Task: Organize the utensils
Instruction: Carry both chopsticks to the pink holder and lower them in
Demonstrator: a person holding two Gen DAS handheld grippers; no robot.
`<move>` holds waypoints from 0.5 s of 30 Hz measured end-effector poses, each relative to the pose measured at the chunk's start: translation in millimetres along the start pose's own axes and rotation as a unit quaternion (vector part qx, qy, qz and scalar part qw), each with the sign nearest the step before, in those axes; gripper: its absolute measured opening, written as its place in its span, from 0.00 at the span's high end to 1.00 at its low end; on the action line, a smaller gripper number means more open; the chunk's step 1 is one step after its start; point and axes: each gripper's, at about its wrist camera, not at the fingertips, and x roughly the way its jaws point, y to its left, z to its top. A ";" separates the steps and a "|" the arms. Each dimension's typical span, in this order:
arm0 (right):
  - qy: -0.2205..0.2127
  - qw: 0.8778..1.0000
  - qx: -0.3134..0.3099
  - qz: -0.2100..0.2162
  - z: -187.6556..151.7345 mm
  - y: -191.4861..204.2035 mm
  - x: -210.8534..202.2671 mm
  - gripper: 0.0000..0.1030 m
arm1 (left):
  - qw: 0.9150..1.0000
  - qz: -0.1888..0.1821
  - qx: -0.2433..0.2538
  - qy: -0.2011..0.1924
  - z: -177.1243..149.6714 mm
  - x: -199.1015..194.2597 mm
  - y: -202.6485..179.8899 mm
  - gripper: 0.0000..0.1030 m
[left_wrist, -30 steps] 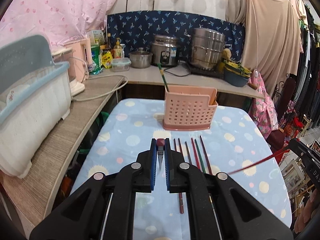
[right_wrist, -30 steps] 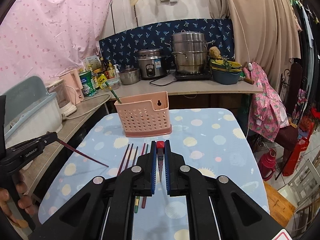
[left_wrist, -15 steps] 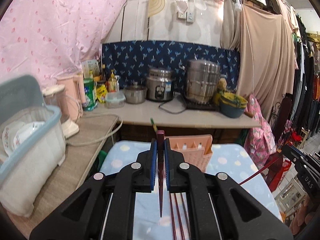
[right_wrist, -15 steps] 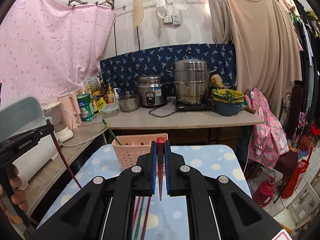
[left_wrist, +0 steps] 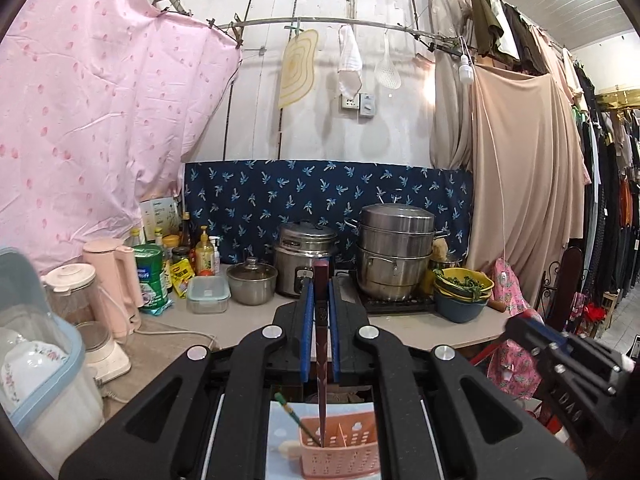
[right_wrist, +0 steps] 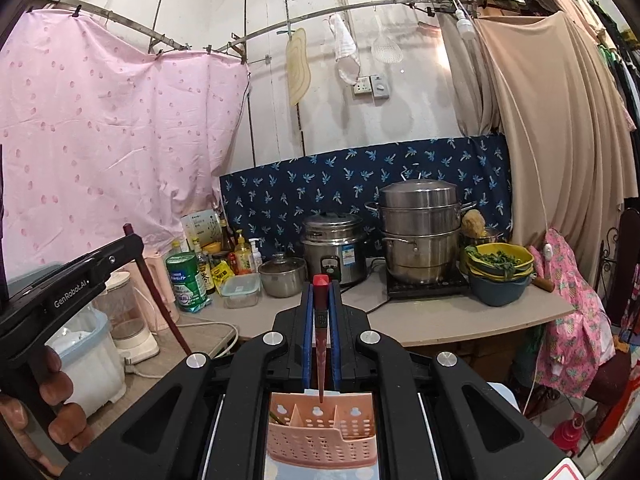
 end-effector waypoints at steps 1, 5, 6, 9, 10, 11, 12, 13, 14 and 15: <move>0.007 1.000 -0.003 0.000 -3.8 1.3 8.2 0.93 | 1.000 0.000 0.002 0.003 -2.4 7.0 -0.4 0.93; 0.043 0.999 -0.004 0.002 -28.0 0.9 37.2 0.93 | 1.000 -0.001 0.005 0.029 -22.3 39.0 0.5 0.93; 0.052 0.999 -0.003 0.001 -34.5 -0.5 43.6 0.93 | 0.999 -0.002 0.005 0.034 -28.7 43.4 1.0 0.93; 0.071 0.997 0.003 -0.003 -51.4 -6.2 57.8 0.93 | 0.999 -0.001 0.007 0.052 -47.3 59.0 2.8 0.93; 0.078 0.997 0.006 -0.003 -55.2 -8.7 62.2 0.93 | 0.998 0.000 0.007 0.057 -52.3 63.8 3.3 0.93; 0.083 0.997 0.010 -0.003 -59.0 -10.6 65.9 0.93 | 0.998 0.000 0.006 0.062 -56.1 67.2 4.2 0.93; 0.087 0.996 0.012 -0.003 -63.1 -12.6 67.9 0.93 | 0.998 0.000 0.004 0.068 -60.8 72.1 6.3 0.93; 0.087 0.996 0.012 -0.003 -63.1 -12.6 67.9 0.93 | 0.997 0.000 0.003 0.072 -64.3 74.8 7.0 0.93; 0.091 0.996 0.011 -0.004 -66.1 -13.1 70.2 0.93 | 0.997 -0.002 0.003 0.079 -68.8 78.5 7.6 0.93; 0.094 0.995 0.010 -0.005 -69.4 -13.3 71.2 0.93 | 0.996 -0.004 0.003 0.084 -72.1 80.5 8.3 0.93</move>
